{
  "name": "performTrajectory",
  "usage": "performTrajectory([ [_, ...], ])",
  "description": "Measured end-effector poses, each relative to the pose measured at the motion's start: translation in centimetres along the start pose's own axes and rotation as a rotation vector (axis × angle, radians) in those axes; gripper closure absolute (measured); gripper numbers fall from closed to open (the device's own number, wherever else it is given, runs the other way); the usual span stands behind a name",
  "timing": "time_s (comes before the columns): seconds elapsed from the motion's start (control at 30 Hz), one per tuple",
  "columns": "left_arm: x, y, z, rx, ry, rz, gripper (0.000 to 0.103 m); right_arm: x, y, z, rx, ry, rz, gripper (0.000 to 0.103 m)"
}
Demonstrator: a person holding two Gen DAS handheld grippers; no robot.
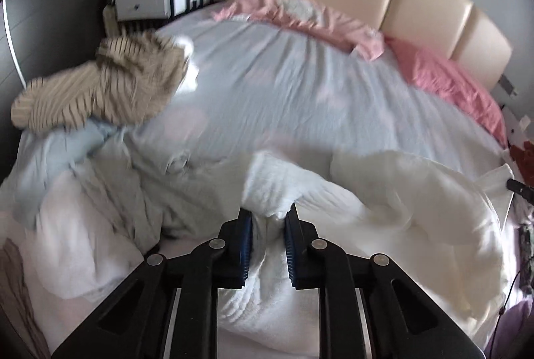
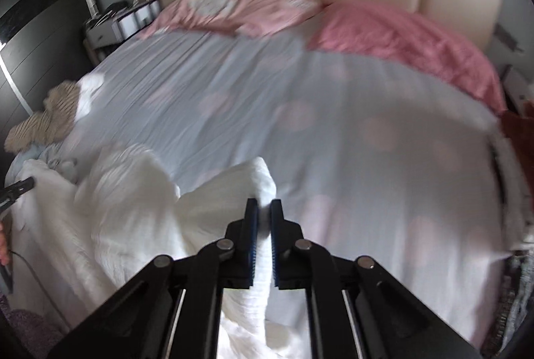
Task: Fold clothes
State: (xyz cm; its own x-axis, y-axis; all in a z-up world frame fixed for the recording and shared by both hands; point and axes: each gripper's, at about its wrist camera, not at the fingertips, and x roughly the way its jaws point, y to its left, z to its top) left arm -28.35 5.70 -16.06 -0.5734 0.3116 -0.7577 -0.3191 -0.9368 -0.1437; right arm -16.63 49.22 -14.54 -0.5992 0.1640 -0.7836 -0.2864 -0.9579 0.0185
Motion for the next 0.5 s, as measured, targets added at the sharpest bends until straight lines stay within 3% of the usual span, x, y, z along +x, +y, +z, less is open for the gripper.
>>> performTrajectory([
  [0.13, -2.3, -2.5, 2.0, 0.04, -0.076, -0.009, 0.091, -5.7, -5.0, 0.4, 0.058, -0.079, -0.118, 0.097],
  [0.17, -2.4, -3.1, 2.6, 0.041, -0.077, -0.03, 0.091, -6.8, -6.0, 0.3, 0.068, -0.088, -0.144, 0.097],
  [0.2, -2.5, -3.6, 3.1, 0.043, -0.07, -0.031, 0.099, -7.9, -7.0, 0.0, 0.079, -0.093, -0.168, 0.097],
  [0.3, -2.2, -5.5, 3.1, 0.076, -0.049, -0.025, 0.1, -9.9, -9.8, -1.8, 0.107, -0.084, -0.266, 0.097],
  [0.5, -1.8, -9.8, 1.1, 0.134, 0.067, -0.09, 0.097, -8.5, -14.6, -7.4, 0.186, 0.091, -0.246, 0.094],
])
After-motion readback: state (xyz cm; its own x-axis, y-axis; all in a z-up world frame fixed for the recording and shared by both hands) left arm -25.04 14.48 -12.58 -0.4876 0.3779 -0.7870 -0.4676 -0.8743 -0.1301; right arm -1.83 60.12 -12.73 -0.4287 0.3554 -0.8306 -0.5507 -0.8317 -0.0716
